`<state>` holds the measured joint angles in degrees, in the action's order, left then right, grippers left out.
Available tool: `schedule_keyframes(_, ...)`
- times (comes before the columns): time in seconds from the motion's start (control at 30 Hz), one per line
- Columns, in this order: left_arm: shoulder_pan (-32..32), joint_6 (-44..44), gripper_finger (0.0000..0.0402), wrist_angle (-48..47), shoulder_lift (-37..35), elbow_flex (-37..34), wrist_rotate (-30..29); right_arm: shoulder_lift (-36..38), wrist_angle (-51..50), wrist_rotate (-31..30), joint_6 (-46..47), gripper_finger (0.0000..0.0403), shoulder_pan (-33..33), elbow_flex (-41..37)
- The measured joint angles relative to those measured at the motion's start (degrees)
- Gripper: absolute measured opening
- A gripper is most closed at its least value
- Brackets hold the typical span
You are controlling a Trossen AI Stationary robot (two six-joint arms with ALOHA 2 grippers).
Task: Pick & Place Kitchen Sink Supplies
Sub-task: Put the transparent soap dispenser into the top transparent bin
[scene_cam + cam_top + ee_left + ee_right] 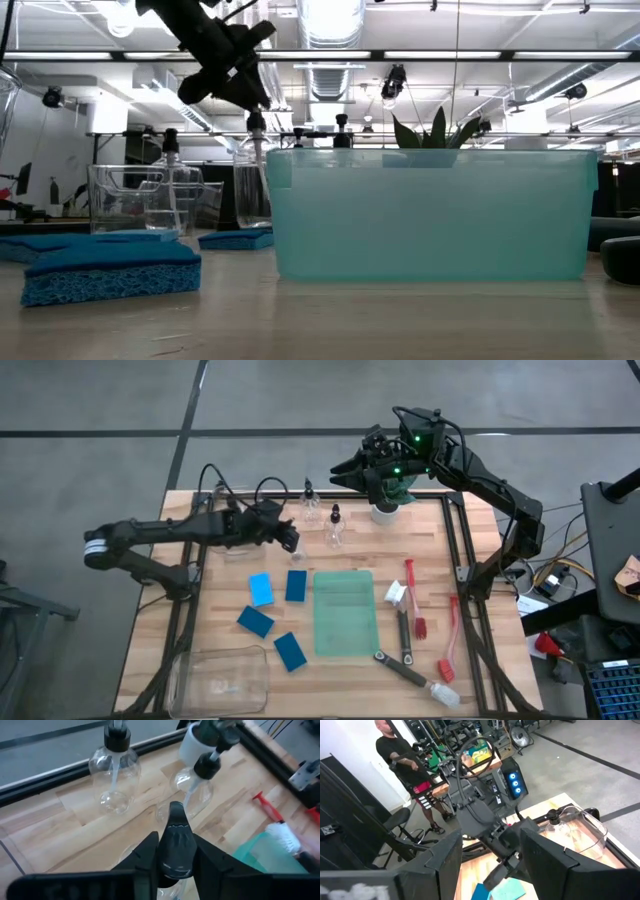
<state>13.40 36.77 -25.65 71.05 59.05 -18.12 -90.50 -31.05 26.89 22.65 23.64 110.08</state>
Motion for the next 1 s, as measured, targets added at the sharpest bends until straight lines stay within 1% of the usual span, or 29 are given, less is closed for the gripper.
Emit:
schedule_keyframes(0.07,0.0,0.0,0.0101,0.0,-1.0,0.8,0.0,0.0,0.0,0.0,0.0,0.0194,0.0,0.0)
schedule_keyframes(0.13,0.0,0.3,0.0102,-0.8,-2.2,1.9,0.0,0.0,0.0,0.0,0.0,0.0194,0.0,0.0)
schedule_keyframes(0.23,0.0,0.2,0.0087,-3.0,-4.0,4.0,0.1,0.0,0.0,0.0,-0.2,0.0194,0.0,0.0)
schedule_keyframes(0.3,0.0,0.2,0.0076,-6.2,-5.4,5.7,0.2,0.0,0.0,0.0,-0.4,0.0194,0.0,0.0)
schedule_keyframes(0.43,0.0,0.1,0.0076,-14.0,-7.7,9.4,0.1,0.0,0.0,0.0,-0.4,0.0194,0.0,0.0)
schedule_keyframes(0.6,0.0,0.2,0.01,-19.9,-11.0,11.7,0.2,0.0,0.0,0.0,-0.4,0.0194,0.0,0.0)
schedule_keyframes(0.67,0.0,0.3,0.0102,-21.2,-12.4,12.2,-0.1,0.0,0.1,0.0,-0.4,0.0194,0.0,0.0)
schedule_keyframes(0.87,0.0,-0.7,0.0076,-23.0,-17.3,13.0,-2.7,0.0,0.1,-1.7,-0.4,0.0194,0.0,0.0)
schedule_keyframes(0.93,0.0,-0.7,0.0076,-25.9,-18.8,13.0,-3.5,0.0,0.1,-2.0,-0.4,0.0194,0.0,0.0)
schedule_keyframes(1.0,0.0,-0.5,0.0079,-29.9,-19.9,13.0,-5.5,0.0,0.1,-2.7,-0.3,0.0194,0.0,0.0)
